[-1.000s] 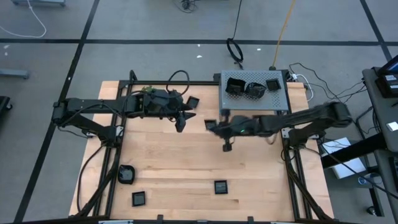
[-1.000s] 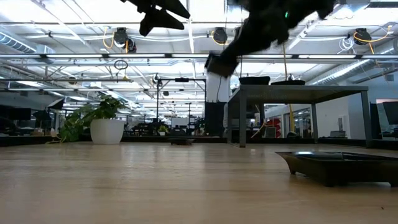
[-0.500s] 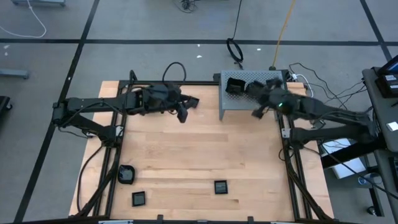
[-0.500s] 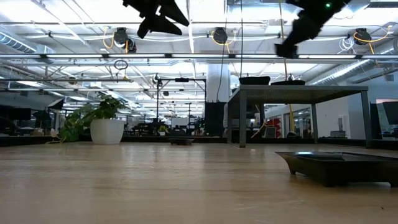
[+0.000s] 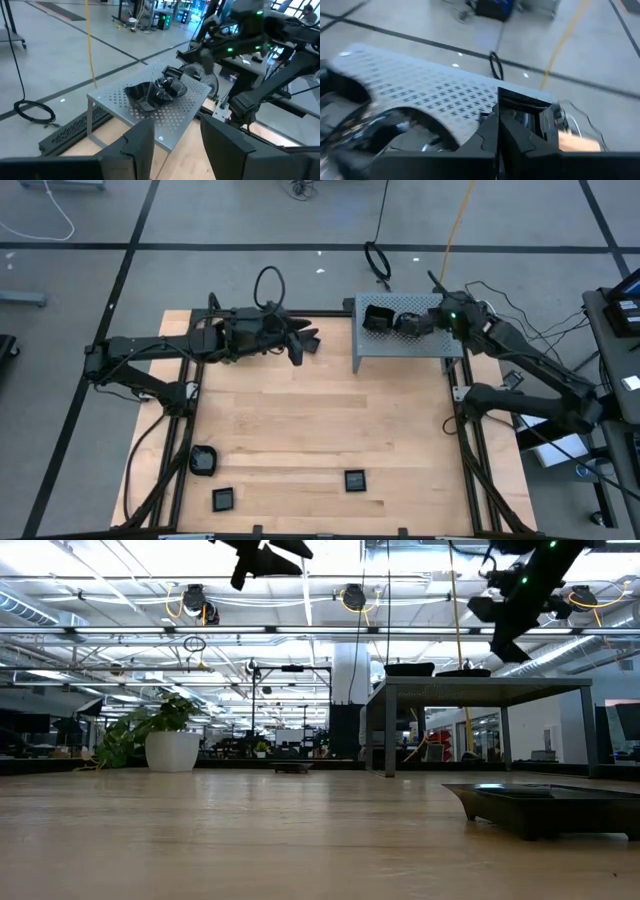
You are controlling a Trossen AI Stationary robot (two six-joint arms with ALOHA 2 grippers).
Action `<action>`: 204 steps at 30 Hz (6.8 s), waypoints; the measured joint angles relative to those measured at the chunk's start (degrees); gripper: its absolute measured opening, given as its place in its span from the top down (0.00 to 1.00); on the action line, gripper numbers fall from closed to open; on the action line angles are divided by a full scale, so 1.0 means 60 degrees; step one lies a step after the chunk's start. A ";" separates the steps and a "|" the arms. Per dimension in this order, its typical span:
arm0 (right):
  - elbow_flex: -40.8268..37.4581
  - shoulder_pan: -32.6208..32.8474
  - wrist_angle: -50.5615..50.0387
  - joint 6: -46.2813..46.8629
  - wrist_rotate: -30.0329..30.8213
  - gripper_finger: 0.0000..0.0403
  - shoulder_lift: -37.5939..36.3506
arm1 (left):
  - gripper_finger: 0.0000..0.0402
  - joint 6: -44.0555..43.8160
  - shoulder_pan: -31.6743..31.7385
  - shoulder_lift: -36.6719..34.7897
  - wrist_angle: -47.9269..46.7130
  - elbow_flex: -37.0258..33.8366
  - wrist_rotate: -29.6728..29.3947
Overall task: Pick & Place Mini shaped plates
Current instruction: Stack the square plate on top of the square plates on the shelf
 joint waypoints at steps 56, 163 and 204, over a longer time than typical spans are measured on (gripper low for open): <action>0.0000 -0.0709 -0.0051 -0.1246 -0.0718 0.98 0.1414 | 0.59 -0.0494 -0.0022 0.0000 0.0013 0.0000 0.0007; -0.0076 1.1305 0.7598 0.0734 -0.7034 0.73 0.8780 | 0.59 -0.0207 -0.0317 0.0004 -0.3986 -0.0004 0.3100; -0.0863 1.1622 1.0143 0.1063 -0.7378 0.74 0.9582 | 0.59 -0.0211 -0.0315 0.0004 -0.4014 -0.0004 0.3024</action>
